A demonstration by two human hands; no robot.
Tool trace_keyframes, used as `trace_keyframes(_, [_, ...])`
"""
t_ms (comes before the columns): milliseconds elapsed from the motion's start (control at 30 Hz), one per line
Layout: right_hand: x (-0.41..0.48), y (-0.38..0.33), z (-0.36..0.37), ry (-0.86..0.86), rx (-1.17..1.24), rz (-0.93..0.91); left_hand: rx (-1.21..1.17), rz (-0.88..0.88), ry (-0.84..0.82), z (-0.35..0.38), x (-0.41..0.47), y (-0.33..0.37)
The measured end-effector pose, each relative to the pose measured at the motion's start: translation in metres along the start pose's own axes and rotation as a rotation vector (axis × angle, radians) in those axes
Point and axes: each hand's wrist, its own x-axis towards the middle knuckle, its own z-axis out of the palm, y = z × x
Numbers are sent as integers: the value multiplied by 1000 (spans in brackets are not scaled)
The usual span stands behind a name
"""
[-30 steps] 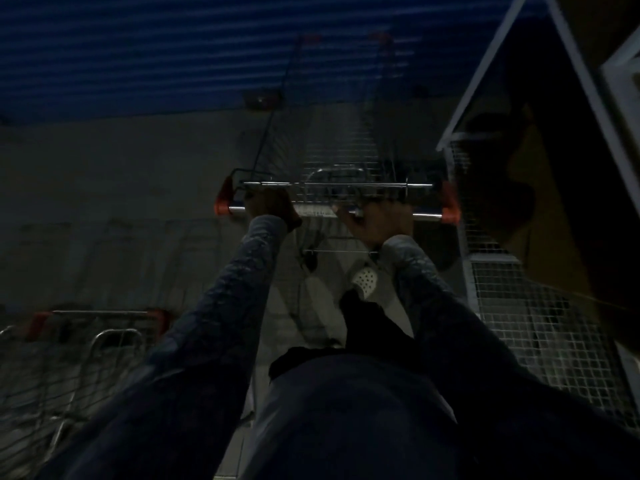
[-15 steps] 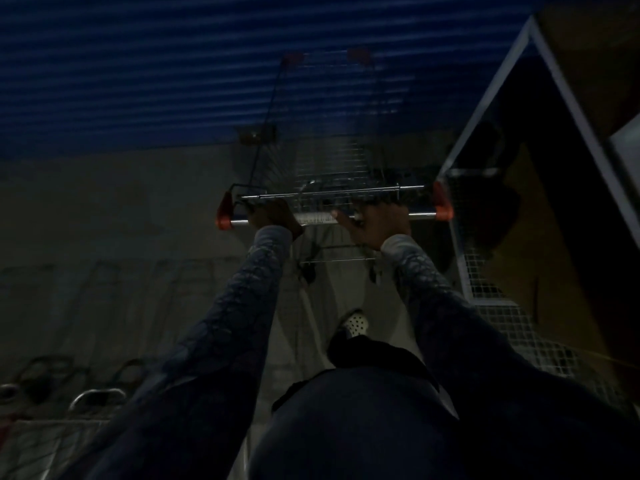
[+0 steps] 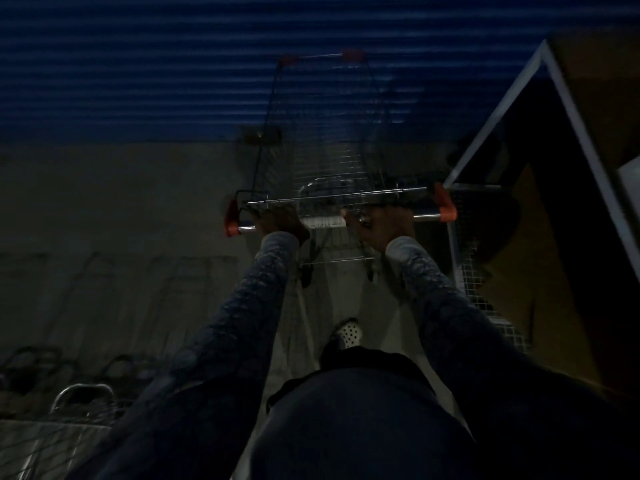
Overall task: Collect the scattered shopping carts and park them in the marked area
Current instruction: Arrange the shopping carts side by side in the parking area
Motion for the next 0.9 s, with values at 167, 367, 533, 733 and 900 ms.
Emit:
trace_keyframes(167, [-50, -9, 3, 49, -21, 13, 9, 25, -4, 19, -41, -12])
trace_keyframes(367, [-134, -14, 8, -12, -96, 158, -51, 85, 3, 42, -134, -19])
trace_keyframes(533, [-229, -38, 4, 49, -78, 167, -36, 131, 64, 76, -221, -43])
trace_keyframes(733, [-333, -80, 7, 89, -67, 114, 117, 150, 113, 110, -322, -86])
trace_keyframes(900, [-413, -100, 14, 122, -82, 113, 34, 84, 92, 140, -396, -109])
